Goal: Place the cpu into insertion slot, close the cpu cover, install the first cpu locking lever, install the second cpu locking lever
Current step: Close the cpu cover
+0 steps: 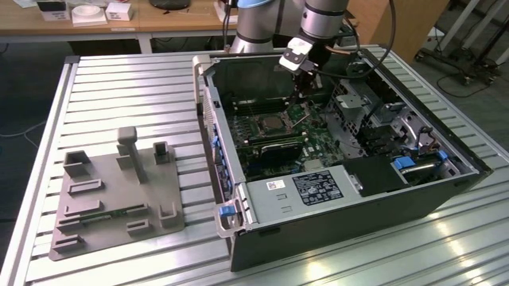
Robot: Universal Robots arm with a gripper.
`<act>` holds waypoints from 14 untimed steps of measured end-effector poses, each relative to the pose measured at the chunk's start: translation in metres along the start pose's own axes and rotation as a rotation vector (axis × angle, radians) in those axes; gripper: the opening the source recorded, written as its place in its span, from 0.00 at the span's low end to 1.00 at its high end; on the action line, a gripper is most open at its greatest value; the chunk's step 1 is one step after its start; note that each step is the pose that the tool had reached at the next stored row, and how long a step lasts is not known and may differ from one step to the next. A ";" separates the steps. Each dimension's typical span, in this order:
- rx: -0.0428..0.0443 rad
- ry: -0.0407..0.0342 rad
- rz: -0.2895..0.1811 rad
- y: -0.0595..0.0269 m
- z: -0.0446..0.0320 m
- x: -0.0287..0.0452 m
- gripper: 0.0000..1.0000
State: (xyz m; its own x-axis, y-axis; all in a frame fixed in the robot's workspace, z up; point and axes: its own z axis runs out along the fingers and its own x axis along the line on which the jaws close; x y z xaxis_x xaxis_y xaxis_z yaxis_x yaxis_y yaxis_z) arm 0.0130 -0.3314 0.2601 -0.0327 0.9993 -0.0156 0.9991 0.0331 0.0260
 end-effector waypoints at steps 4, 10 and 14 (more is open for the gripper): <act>-0.0001 0.0003 0.000 0.0010 -0.0015 0.0000 0.10; 0.0000 0.0001 0.000 0.0105 -0.0014 -0.0002 0.10; 0.0000 0.0001 0.000 0.0174 -0.0012 -0.0002 0.10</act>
State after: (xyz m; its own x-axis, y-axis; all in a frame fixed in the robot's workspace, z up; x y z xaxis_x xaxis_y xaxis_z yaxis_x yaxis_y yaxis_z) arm 0.0303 -0.3311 0.2617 -0.0327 0.9993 -0.0155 0.9991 0.0331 0.0261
